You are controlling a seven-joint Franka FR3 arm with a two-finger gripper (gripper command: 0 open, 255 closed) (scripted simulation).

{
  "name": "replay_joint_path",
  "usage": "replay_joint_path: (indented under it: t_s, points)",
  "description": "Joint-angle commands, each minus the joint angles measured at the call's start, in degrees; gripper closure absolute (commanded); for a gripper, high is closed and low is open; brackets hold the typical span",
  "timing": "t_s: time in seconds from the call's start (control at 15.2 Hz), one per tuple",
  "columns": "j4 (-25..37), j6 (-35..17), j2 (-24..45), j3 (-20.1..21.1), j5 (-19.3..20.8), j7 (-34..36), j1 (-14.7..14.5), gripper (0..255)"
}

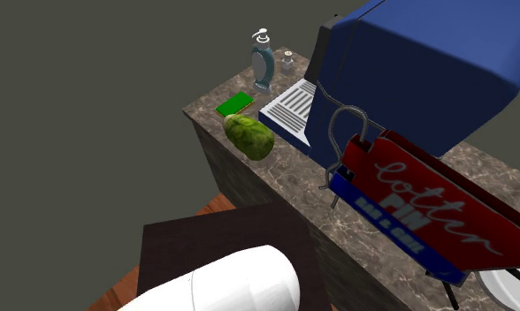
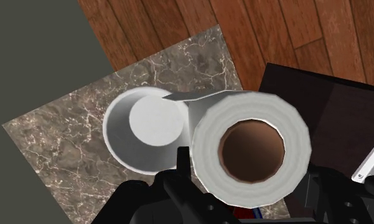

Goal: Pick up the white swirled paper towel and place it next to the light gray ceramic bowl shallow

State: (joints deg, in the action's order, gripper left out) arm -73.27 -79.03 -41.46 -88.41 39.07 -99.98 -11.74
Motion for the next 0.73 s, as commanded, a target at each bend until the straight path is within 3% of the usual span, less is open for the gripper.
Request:
replay_joint_path:
  t_s: [0.0,0.66]
  points:
    - [-2.03,-1.53,-0.5,0.15,0.24,0.4,0.9,255]
    - [-11.9,-8.5,-2.72,0.89,1.66,2.28,5.66,255]
